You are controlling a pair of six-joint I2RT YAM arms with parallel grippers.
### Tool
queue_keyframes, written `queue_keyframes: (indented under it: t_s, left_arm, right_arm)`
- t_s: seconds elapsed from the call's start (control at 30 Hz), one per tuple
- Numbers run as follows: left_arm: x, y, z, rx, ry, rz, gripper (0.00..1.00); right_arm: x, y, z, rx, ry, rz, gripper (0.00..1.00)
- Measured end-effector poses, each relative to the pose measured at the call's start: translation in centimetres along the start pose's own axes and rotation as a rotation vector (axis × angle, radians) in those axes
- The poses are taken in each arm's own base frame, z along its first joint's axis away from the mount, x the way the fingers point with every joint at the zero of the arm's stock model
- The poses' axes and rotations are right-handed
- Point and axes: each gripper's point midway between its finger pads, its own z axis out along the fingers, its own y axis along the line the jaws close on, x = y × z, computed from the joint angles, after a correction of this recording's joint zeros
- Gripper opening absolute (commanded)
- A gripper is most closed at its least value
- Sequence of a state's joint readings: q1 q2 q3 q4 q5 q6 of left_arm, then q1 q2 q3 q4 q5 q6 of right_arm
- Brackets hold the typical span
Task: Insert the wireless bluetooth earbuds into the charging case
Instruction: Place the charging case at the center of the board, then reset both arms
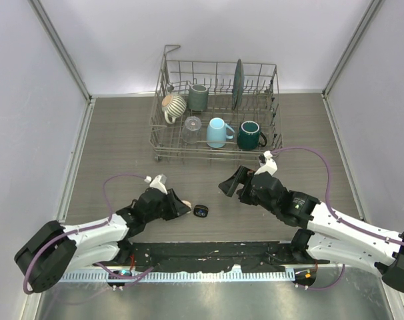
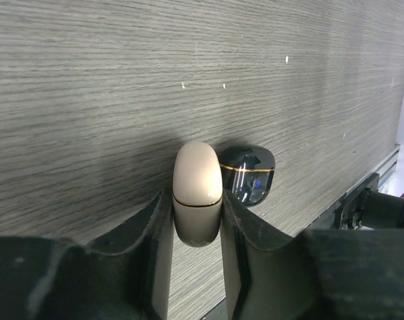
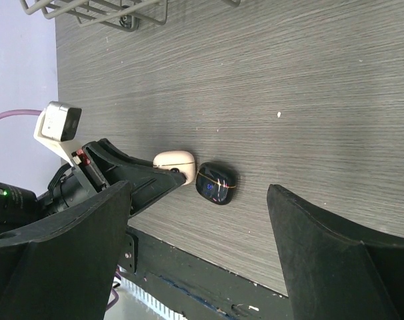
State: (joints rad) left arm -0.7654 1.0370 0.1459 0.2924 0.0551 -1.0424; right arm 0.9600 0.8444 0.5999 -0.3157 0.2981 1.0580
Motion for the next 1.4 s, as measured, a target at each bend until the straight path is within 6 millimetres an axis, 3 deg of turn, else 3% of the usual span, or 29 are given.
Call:
queue_keyframes:
  t_s: [0.13,0.3,0.37,0.4,0.63,0.97,1.13,1.4]
  left_arm:
    - [-0.5,0.4,-0.6,-0.034,-0.02,0.007,0.56]
    - [-1.2,0.5,-1.3,-0.05,-0.053,0.012,0.67]
    - [-1.3,0.5,-1.5,-0.055,-0.062,0.013,0.8]
    - [-1.4,0.5,-1.6,-0.059,-0.066,0.014,0.99]
    - [-3.7,-0.5,-3.1,-0.106,-0.124,0.043,1.0]
    - [-8.4,-3.0,-7.0,-0.187,-0.246,0.108,1.0]
    - [-9.7,-4.6,-7.6,-0.193,-0.254,0.154,1.0]
    - [-11.0,-4.5,-8.8,-0.234,-0.307,0.165,1.0]
  right_arm:
    - [0.0,0.0,0.0,0.0,0.0,0.001,0.88]
    - [0.1,-0.1,0.1,0.005,0.002,0.002,0.88]
    - [0.1,-0.1,0.2,0.008,0.004,0.001,0.88]
    - [0.1,-0.1,0.2,0.008,0.004,0.001,0.88]
    - [-0.4,-1.3,0.1,0.053,-0.029,-0.033,0.88]
    - [-1.9,-4.0,-1.1,0.152,-0.098,-0.113,0.9]
    - [-2.1,-4.9,-1.3,0.189,-0.102,-0.143,0.91]
    - [-4.0,-3.5,-2.3,0.169,-0.154,-0.153,0.91]
